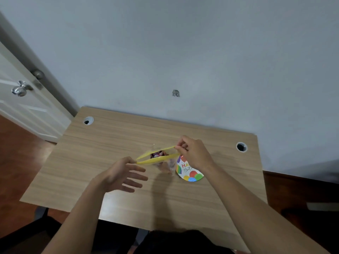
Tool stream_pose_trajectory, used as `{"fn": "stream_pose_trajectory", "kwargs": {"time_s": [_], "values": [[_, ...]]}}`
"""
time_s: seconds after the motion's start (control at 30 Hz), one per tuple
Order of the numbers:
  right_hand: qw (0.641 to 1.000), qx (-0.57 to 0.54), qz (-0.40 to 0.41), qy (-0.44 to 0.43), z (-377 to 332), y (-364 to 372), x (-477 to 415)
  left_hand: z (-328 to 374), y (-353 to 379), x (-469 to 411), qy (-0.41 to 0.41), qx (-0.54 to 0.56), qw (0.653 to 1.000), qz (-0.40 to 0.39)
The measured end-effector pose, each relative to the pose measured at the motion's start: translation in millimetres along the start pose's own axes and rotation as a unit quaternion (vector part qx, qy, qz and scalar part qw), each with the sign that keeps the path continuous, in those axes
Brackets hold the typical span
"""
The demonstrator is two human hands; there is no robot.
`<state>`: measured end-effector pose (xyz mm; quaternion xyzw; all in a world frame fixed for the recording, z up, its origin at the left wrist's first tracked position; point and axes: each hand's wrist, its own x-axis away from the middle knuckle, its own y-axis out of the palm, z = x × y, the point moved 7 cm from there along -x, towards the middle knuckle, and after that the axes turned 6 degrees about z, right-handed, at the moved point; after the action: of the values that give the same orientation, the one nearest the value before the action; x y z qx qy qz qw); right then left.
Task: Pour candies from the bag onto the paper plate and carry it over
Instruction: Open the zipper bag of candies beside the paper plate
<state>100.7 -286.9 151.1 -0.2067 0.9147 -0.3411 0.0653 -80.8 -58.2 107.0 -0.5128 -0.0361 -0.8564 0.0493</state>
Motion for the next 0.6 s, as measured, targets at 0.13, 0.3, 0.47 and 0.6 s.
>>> {"fn": "stream_pose_trajectory", "kwargs": {"time_s": [0.13,0.3,0.47,0.6], "values": [[1.000,0.013,0.000,-0.025,1.7,-4.0,4.3,-6.8,-1.8,-18.7,0.015,0.004,1.000,0.001],[0.999,0.017,-0.019,-0.046,3.0,-13.4,10.3,-0.4,4.7,-55.9,0.184,-0.198,0.953,0.136],[0.999,-0.008,-0.043,-0.022,8.6,-36.9,15.1,15.5,39.3,-65.8,0.350,-0.329,0.869,0.122],[0.998,-0.031,-0.062,0.011,20.6,-49.7,19.6,29.1,85.7,-73.3,0.425,-0.397,0.810,0.072]]}}
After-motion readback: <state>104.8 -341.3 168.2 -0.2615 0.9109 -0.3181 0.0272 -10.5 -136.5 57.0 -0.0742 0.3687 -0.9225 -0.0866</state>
